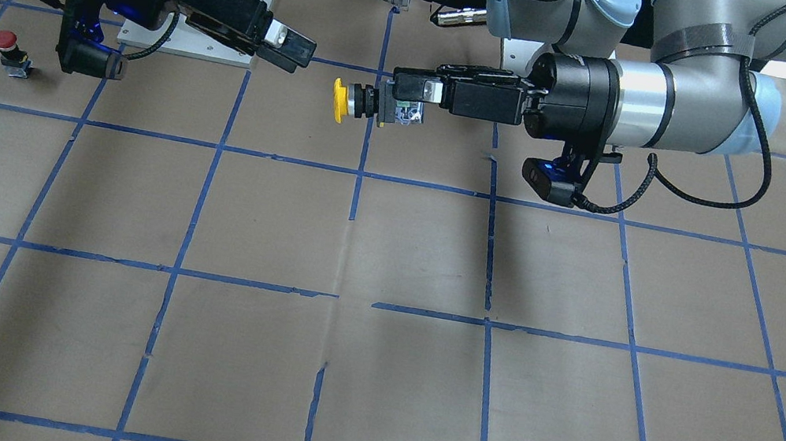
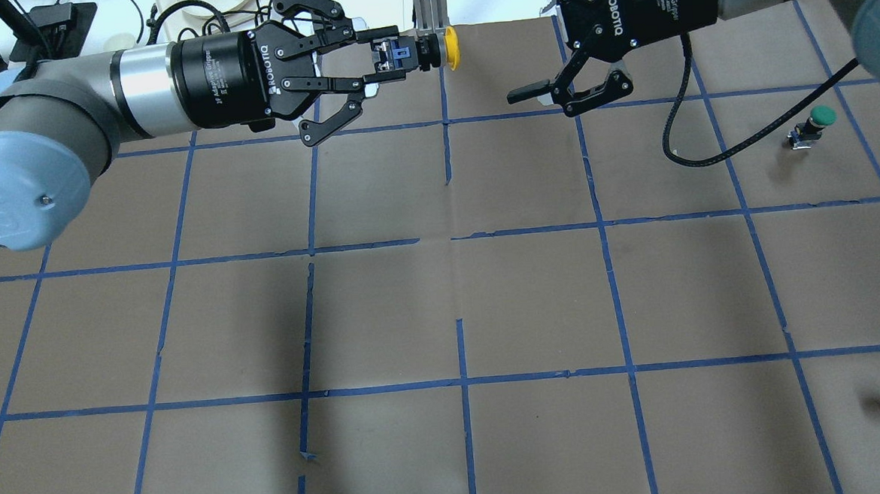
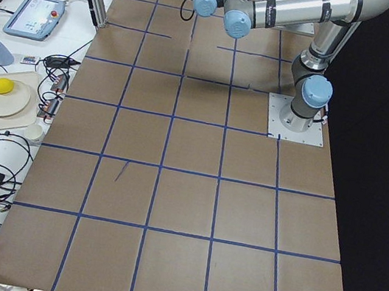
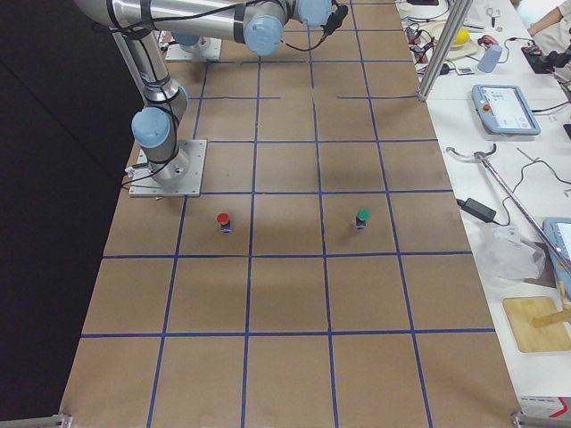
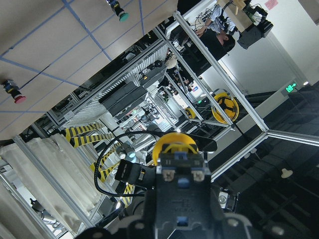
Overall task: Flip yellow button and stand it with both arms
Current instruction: 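Bring the right gripper to the yellow cap while the left gripper holds the button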
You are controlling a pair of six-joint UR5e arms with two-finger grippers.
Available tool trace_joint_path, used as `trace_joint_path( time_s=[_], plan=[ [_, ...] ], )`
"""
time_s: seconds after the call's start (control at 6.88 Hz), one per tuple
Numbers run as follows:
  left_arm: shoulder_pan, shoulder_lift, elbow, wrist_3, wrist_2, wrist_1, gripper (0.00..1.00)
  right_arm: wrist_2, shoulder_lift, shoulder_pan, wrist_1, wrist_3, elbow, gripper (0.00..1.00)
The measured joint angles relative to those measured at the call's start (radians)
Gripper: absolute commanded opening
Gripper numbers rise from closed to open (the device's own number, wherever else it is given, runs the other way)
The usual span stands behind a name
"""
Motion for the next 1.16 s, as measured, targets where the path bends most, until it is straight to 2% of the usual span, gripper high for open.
trace_joint_path(
  time_s=[0.29, 0.73, 1.16],
  plan=[
    [-0.003, 0.013, -0.005, -0.036, -0.036, 0.004, 0.02, 0.01, -0.003, 0.004, 0.0, -0.003, 0.027, 1.0],
    [-0.012, 0.017, -0.011, -0.056, -0.041, 0.002, 0.02, 0.139, -0.002, 0.013, -0.013, 0.0, 0.036, 0.99],
    [-0.015, 0.024, -0.026, -0.082, -0.042, 0.004, 0.02, 0.156, 0.002, 0.03, -0.054, -0.003, 0.041, 0.97]
  ],
)
